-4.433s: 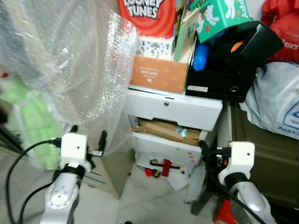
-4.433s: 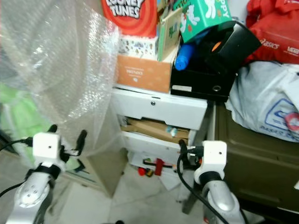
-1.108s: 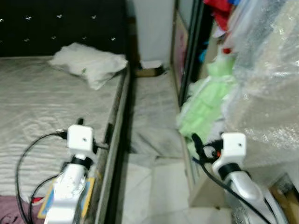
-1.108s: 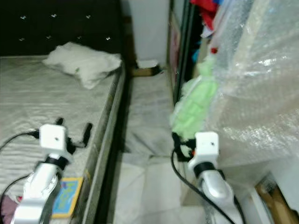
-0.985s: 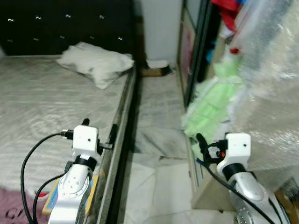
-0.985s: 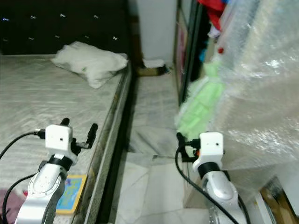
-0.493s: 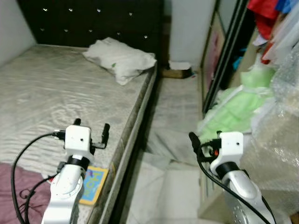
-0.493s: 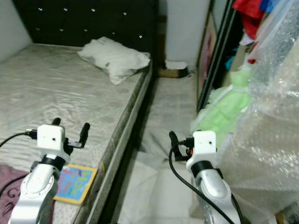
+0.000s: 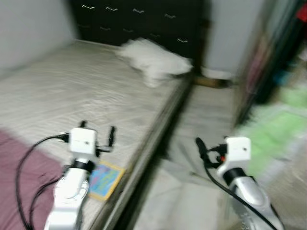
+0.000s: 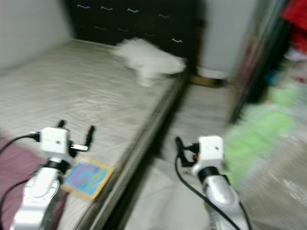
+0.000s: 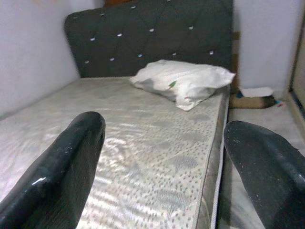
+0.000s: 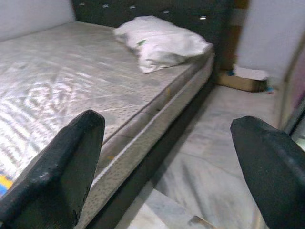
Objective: Clean up the room
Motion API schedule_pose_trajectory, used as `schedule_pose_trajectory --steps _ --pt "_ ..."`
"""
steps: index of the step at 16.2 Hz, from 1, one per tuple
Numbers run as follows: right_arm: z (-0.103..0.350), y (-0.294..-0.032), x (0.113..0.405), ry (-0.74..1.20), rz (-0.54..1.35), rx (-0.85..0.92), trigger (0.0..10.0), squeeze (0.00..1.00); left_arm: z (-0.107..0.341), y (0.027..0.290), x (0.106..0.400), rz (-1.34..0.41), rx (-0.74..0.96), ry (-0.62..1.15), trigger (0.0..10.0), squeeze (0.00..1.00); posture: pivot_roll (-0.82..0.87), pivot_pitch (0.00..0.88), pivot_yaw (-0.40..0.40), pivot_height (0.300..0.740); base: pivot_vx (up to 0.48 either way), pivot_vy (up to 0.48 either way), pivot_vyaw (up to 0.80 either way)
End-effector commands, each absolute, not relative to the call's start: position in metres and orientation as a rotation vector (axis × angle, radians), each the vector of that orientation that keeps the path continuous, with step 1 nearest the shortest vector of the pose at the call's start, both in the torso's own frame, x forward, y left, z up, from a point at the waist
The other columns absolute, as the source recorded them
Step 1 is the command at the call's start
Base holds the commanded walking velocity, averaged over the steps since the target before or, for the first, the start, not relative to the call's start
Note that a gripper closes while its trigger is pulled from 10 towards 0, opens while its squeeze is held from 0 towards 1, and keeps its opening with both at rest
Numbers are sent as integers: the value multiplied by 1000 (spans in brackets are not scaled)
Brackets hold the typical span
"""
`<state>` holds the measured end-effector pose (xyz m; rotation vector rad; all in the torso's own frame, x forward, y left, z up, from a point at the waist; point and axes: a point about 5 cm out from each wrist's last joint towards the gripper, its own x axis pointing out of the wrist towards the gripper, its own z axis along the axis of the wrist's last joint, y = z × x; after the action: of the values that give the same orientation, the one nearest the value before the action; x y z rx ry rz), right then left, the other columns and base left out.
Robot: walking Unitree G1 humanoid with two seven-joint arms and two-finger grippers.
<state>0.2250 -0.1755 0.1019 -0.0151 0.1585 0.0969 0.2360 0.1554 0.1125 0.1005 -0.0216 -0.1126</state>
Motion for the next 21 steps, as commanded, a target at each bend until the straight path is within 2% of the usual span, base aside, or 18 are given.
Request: schedule_pose_trajectory --steps 1,14,21 --pt "104 -172 226 148 104 -1 10000 0 113 160 236 -108 119 -20 10000 0 -33 0 0 740 0 0 800" --pt "106 -169 237 122 108 12 10000 0 118 159 245 -107 120 -41 10000 0 -28 0 5 740 0 0 800" --pt "117 -153 270 40 111 48 10000 0 118 160 260 -68 107 -58 10000 0 -25 0 21 740 0 0 800"
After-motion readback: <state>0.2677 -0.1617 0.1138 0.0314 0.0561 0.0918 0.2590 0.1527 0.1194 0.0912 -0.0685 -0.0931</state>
